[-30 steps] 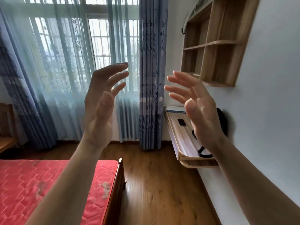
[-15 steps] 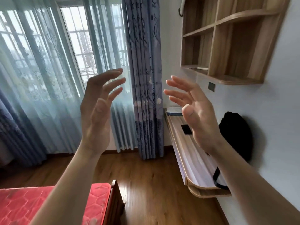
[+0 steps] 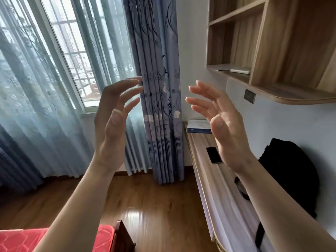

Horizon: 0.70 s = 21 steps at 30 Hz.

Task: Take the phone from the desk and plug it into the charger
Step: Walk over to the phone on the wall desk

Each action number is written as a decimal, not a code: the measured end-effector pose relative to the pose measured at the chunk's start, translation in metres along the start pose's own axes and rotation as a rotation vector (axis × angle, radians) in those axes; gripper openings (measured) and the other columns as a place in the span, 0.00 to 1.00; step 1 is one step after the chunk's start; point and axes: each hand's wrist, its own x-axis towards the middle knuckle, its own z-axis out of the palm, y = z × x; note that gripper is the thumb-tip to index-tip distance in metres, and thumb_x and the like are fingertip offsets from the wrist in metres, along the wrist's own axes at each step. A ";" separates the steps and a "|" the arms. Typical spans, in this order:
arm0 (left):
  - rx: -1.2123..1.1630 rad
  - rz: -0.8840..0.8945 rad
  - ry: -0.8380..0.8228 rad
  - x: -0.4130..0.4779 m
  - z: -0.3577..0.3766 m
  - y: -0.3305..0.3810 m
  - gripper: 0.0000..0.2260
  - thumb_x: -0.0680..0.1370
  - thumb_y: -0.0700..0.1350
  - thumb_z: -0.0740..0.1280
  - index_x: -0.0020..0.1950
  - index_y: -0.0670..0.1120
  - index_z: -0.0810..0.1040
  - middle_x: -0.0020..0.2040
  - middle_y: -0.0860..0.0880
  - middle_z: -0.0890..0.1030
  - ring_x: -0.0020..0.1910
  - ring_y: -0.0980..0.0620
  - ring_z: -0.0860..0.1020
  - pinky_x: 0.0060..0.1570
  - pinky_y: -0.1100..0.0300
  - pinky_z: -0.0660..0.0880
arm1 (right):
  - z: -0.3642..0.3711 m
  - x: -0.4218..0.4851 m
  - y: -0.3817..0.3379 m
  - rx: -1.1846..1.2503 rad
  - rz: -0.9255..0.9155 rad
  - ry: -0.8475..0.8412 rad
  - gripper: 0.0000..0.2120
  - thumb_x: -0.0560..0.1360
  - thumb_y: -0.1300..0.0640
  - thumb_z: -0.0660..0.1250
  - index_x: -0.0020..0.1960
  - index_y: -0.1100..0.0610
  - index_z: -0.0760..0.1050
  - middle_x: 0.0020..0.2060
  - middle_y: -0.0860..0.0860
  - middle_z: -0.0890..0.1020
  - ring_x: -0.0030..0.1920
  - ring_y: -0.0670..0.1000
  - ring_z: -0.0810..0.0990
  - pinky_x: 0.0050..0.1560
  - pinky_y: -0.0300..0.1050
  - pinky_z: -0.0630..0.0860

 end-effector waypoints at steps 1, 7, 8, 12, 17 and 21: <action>-0.005 -0.002 -0.001 0.005 -0.002 -0.015 0.24 0.77 0.72 0.66 0.65 0.59 0.78 0.68 0.52 0.79 0.69 0.44 0.77 0.72 0.44 0.73 | 0.001 0.006 0.012 -0.010 0.012 -0.002 0.43 0.73 0.24 0.59 0.77 0.52 0.65 0.74 0.49 0.74 0.72 0.53 0.77 0.73 0.60 0.72; -0.036 0.001 0.002 0.046 -0.025 -0.117 0.21 0.76 0.73 0.65 0.62 0.64 0.80 0.66 0.51 0.79 0.69 0.45 0.77 0.72 0.42 0.73 | 0.012 0.060 0.090 -0.053 0.027 0.004 0.47 0.73 0.25 0.60 0.77 0.59 0.65 0.73 0.52 0.75 0.71 0.52 0.78 0.73 0.51 0.73; -0.050 0.000 -0.001 0.054 -0.030 -0.134 0.21 0.75 0.74 0.65 0.62 0.65 0.80 0.66 0.51 0.79 0.69 0.44 0.77 0.72 0.43 0.73 | 0.015 0.070 0.103 -0.069 0.026 0.009 0.48 0.73 0.25 0.60 0.77 0.60 0.65 0.73 0.53 0.75 0.71 0.52 0.77 0.73 0.51 0.73; -0.117 -0.015 -0.025 0.096 -0.049 -0.206 0.19 0.78 0.71 0.65 0.62 0.64 0.79 0.66 0.53 0.80 0.69 0.46 0.78 0.72 0.42 0.74 | 0.025 0.111 0.155 -0.135 0.054 0.021 0.47 0.73 0.25 0.59 0.77 0.59 0.64 0.74 0.55 0.74 0.72 0.53 0.76 0.74 0.56 0.71; -0.212 -0.091 -0.100 0.133 -0.039 -0.293 0.22 0.76 0.73 0.65 0.63 0.62 0.79 0.66 0.53 0.80 0.69 0.46 0.78 0.73 0.44 0.73 | 0.020 0.140 0.213 -0.217 0.131 0.108 0.47 0.72 0.24 0.59 0.77 0.58 0.65 0.74 0.54 0.74 0.72 0.52 0.77 0.74 0.53 0.72; -0.279 -0.137 -0.179 0.146 -0.014 -0.354 0.23 0.79 0.70 0.63 0.66 0.57 0.77 0.68 0.48 0.80 0.70 0.43 0.78 0.73 0.43 0.73 | -0.002 0.149 0.248 -0.280 0.203 0.164 0.46 0.71 0.23 0.59 0.76 0.57 0.64 0.74 0.54 0.74 0.72 0.51 0.77 0.74 0.53 0.71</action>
